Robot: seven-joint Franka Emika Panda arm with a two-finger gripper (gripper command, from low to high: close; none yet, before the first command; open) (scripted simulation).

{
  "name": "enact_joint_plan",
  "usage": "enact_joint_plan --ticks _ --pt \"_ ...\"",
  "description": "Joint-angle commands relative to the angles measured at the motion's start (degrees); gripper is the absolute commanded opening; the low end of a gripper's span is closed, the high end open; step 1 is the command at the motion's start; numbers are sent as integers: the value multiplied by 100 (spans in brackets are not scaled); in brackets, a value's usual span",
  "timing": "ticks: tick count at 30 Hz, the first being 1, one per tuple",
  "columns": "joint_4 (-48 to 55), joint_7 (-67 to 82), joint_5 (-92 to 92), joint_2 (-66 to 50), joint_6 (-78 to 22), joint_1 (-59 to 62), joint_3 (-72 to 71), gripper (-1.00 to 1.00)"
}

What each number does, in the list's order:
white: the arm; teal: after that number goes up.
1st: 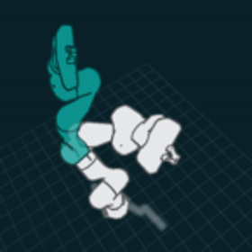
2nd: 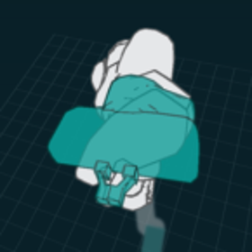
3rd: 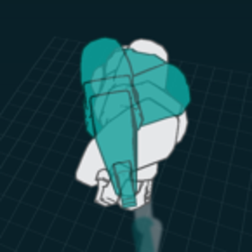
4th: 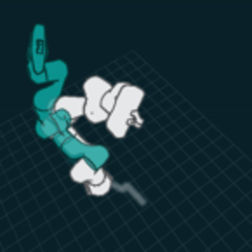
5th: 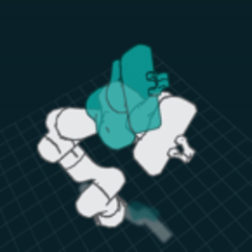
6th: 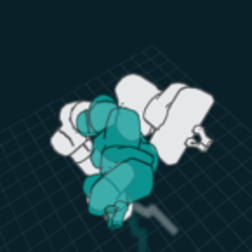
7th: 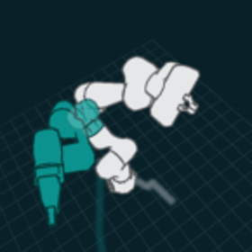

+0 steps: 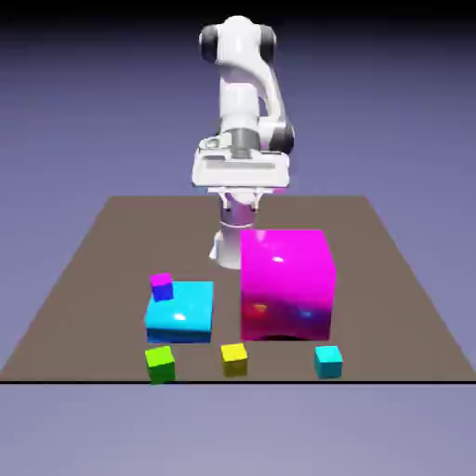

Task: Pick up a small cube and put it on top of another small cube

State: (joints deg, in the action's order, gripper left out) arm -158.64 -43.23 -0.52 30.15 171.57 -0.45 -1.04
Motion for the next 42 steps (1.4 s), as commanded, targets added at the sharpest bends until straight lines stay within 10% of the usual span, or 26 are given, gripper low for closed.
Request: enact_joint_plan --ticks 1,42 --pt "196 -64 -43 -208 -202 20 -87 0" --pt "8213 -2699 -1808 -8721 -8486 835 -3637 0"
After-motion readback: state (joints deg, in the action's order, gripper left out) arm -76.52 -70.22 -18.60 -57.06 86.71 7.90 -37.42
